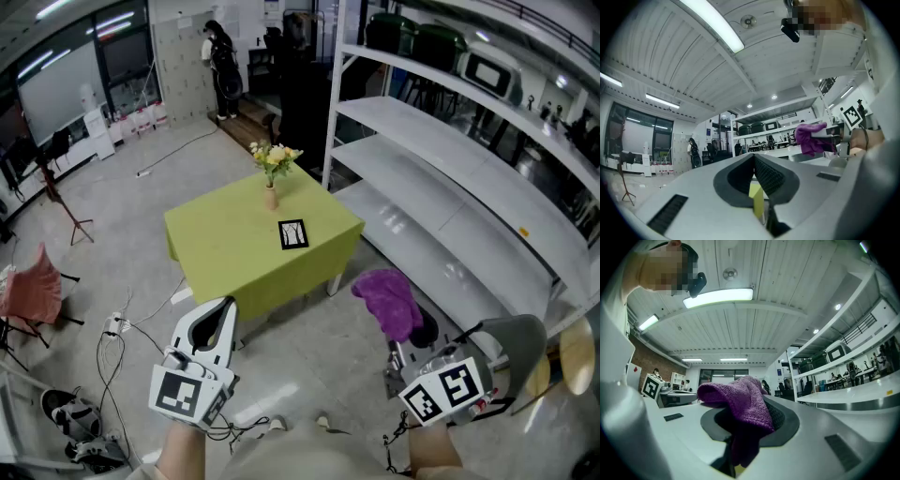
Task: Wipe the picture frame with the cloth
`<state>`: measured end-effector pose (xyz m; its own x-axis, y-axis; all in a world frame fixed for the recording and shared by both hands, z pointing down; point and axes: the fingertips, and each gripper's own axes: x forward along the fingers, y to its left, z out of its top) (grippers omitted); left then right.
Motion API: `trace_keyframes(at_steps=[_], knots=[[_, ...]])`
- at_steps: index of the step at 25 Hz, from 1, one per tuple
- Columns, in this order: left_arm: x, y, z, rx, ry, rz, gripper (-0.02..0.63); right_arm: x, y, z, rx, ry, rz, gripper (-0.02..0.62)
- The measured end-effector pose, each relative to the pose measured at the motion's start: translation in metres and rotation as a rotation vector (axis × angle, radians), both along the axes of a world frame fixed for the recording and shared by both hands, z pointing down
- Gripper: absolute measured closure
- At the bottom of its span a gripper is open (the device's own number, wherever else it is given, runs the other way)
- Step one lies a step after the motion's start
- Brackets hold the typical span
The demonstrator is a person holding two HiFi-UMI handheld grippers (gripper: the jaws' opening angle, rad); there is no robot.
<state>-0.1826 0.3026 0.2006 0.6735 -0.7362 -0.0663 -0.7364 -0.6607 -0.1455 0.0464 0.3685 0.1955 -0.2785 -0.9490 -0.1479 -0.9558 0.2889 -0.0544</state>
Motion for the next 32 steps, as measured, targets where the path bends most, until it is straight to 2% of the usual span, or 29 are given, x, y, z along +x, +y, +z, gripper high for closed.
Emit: trace_keyframes(at_steps=[9, 20, 32], knots=[[0.033, -0.01, 0.008, -0.021, -0.01, -0.004, 0.598, 0.025, -0.017, 0.015, -0.039, 0.006, -0.04, 0.497], [0.092, -0.014, 0.03, -0.055, -0.037, -0.002, 0.598, 0.067, -0.029, 0.05, -0.098, 0.018, -0.115, 0.497], [0.116, -0.027, 0.045, -0.061, -0.069, -0.033, 0.598, 0.09, -0.067, 0.078, -0.142, 0.016, -0.164, 0.495]])
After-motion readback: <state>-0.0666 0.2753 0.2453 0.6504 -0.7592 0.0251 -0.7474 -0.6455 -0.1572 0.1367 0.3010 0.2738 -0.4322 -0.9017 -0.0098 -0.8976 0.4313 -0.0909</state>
